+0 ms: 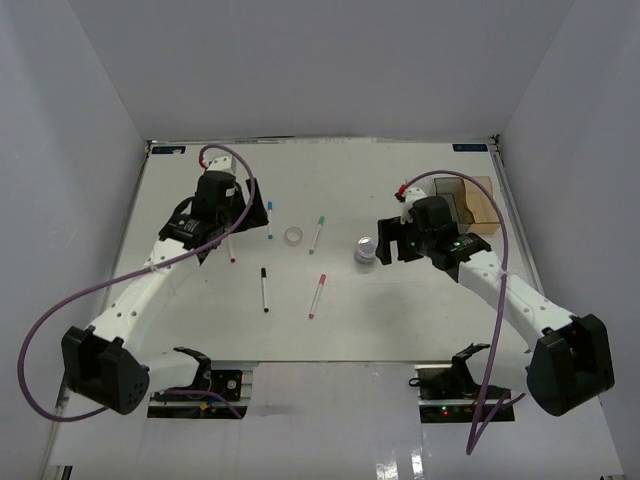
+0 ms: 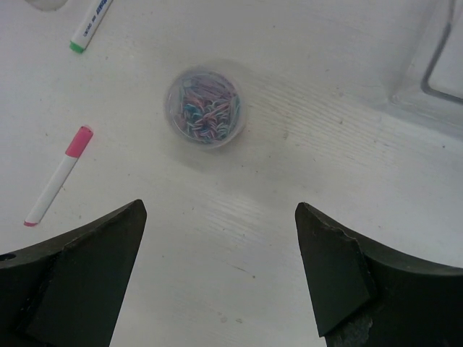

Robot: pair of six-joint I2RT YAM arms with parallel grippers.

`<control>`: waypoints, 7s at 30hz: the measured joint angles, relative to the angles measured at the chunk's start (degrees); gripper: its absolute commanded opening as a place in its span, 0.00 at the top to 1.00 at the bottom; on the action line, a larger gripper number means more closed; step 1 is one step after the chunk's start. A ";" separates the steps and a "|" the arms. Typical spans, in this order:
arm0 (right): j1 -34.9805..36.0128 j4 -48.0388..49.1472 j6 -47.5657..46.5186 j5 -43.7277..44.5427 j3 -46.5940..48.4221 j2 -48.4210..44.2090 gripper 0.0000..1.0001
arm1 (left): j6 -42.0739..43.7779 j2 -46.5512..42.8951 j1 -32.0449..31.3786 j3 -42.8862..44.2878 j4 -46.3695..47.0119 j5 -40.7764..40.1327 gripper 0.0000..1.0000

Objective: Sort the stationery into containers
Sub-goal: Place the stationery at the center of the board, then pick up the stationery from the center of the board, then place the stationery in the storage box, then pick up the stationery from the center of the board, then place the stationery at the center of the board.

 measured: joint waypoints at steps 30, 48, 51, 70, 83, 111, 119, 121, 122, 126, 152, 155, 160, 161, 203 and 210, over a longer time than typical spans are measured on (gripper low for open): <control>9.29 7.50 -0.61 10.80 9.77 26.03 0.28 | 2.62 -18.05 4.37 -22.03 5.03 -5.42 0.02; 7.78 3.61 -0.90 14.21 14.58 23.91 0.61 | 2.82 -18.05 4.37 -22.12 5.49 -4.79 0.02; 3.26 2.38 -1.16 16.13 20.02 22.23 0.61 | 2.82 -18.05 4.37 -22.12 5.53 -4.72 0.02; -30.18 -1.49 3.50 21.20 34.77 32.22 0.58 | 3.02 -18.56 4.37 -22.88 6.05 -2.93 0.02; -33.33 -3.08 5.38 20.79 39.26 43.60 0.54 | 3.04 -17.44 4.37 -22.88 6.10 -2.08 0.02; -33.64 -2.62 8.46 19.69 45.38 51.06 0.21 | 3.06 -16.63 4.37 -22.88 6.12 -2.01 0.02; -33.64 -2.75 8.24 17.49 43.85 44.50 0.15 | 3.04 -16.52 4.37 -22.88 6.21 -2.01 0.02; -33.62 -2.43 8.02 16.50 42.12 39.47 0.10 | 3.02 -16.06 4.37 -22.88 6.27 -2.01 0.02; -33.57 -2.23 7.82 15.80 40.76 36.22 0.09 | 2.99 -15.63 4.37 -22.88 6.27 -2.03 0.02; -33.11 0.07 6.99 11.80 32.54 20.90 0.03 | 2.78 -12.48 4.48 -22.75 6.25 -2.03 0.02; -25.24 15.17 4.68 -12.79 -13.75 -30.38 0.10 | 1.75 39.45 14.51 19.17 6.73 -3.91 0.02; -24.30 15.28 3.93 -12.83 -14.40 -30.40 0.10 | 2.03 43.15 15.28 20.65 5.97 -4.81 0.02; -23.85 15.43 3.52 -13.00 -14.43 -30.38 0.10 | 2.16 46.12 16.04 21.29 4.68 -5.07 0.09; -23.82 15.43 3.48 -13.03 -14.43 -30.38 0.10 | 2.12 46.16 16.06 21.29 4.46 -5.07 0.10; -23.54 12.61 3.08 -15.28 -14.23 -32.28 0.10 | 6.45 55.67 -33.07 36.09 2.89 0.15 0.36; -23.54 12.26 3.06 -14.86 -14.23 -32.57 0.10 | 6.14 55.76 -33.57 36.28 2.40 -0.17 0.07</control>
